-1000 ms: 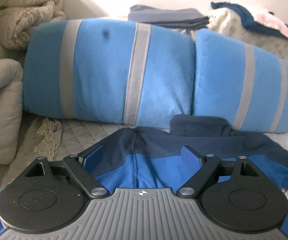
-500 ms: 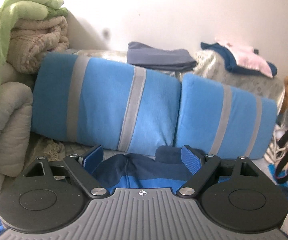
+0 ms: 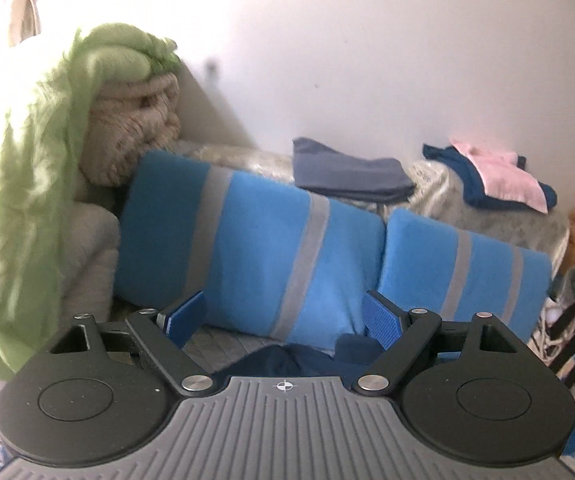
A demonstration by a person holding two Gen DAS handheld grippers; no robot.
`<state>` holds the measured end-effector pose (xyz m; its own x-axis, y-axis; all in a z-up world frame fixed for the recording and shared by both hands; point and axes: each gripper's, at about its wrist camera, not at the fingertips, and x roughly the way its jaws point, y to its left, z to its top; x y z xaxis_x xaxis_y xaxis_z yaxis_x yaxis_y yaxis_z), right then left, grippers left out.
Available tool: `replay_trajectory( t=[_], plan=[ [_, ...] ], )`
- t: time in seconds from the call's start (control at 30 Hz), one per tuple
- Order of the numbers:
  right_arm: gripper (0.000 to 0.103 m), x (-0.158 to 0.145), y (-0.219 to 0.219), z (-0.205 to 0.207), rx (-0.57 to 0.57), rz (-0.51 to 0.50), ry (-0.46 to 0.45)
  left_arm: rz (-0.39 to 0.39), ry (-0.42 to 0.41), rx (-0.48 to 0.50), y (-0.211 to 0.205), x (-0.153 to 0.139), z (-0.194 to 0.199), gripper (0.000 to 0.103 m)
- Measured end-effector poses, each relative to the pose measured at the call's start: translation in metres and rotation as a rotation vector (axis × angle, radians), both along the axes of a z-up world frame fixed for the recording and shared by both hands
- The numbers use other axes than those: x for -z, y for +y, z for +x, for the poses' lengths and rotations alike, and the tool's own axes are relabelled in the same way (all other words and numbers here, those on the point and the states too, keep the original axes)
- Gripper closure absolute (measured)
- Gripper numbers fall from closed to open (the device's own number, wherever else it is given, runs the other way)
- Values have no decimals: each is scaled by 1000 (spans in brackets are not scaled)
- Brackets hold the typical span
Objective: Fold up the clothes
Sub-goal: 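Raise both tools up and away from the hoodie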
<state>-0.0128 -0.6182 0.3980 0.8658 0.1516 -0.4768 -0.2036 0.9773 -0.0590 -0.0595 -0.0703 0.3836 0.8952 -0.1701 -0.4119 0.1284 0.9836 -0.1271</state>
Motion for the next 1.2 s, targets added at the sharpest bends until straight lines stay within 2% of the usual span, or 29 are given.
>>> replay_trajectory(
  t=[0.13,0.2,0.33,0.47,0.57,0.8,1.2],
  plan=[
    [0,-10,-7,-3,3,27,-25,22,-52,-12,15,-13,-13,17],
    [0,-10,-9,-4,8,44,-30,24,-44,-26,23,-8,-16,17],
    [0,9,-4,-7,-16,76,-21,29,-18,-72,41,18,-21,17],
    [0,36,4,-11,-47,101,7,-4,26,-125,66,48,-26,17],
    [0,54,14,-12,-59,81,17,-38,56,-163,86,67,-31,17],
    [0,92,33,-17,-102,57,49,-89,64,-244,121,103,-49,17],
    [0,128,56,-28,-174,40,100,-178,105,-354,167,160,-79,17]
  ],
)
